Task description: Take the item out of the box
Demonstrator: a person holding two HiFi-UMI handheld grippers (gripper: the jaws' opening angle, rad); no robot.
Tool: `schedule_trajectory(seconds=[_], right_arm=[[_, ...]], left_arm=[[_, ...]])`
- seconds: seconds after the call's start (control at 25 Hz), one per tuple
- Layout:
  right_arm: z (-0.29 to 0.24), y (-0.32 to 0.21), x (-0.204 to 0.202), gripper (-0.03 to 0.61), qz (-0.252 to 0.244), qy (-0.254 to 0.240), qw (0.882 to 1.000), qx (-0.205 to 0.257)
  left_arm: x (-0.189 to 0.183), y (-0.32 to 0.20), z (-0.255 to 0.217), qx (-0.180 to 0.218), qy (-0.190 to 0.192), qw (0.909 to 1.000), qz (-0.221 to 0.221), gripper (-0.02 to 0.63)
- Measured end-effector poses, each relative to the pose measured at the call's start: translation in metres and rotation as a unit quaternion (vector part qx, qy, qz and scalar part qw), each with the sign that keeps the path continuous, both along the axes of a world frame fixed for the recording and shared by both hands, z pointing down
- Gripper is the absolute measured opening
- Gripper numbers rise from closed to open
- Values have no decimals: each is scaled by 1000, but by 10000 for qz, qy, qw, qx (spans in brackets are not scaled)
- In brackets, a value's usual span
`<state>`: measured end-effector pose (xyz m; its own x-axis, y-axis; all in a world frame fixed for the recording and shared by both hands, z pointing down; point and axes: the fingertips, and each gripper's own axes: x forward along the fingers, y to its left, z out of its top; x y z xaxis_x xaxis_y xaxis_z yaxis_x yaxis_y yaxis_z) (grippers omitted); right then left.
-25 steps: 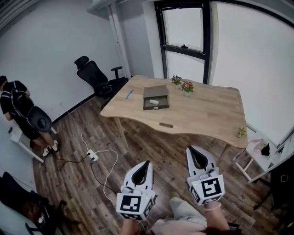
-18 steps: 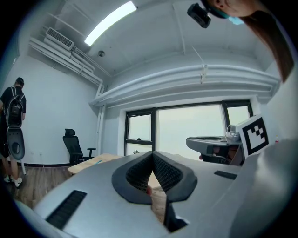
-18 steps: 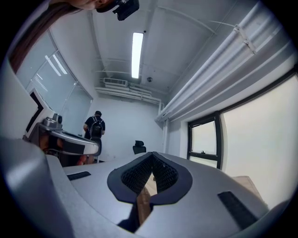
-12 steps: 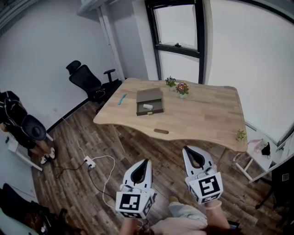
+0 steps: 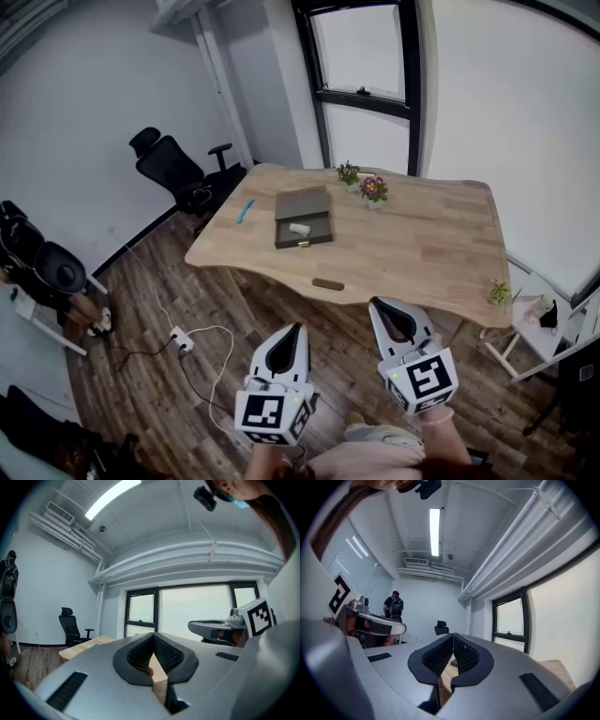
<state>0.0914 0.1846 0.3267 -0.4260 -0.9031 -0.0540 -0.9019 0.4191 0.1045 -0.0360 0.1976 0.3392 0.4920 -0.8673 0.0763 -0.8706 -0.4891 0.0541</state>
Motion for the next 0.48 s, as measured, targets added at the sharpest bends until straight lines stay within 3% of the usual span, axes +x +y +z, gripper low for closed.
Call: schedule_trajectory(seconds=[0.48], right_arm=[[16,-65,7,-2,-367,108,9992,-137]], left_arm=[[13,-60,16,-139,-41,9995,-269,2]])
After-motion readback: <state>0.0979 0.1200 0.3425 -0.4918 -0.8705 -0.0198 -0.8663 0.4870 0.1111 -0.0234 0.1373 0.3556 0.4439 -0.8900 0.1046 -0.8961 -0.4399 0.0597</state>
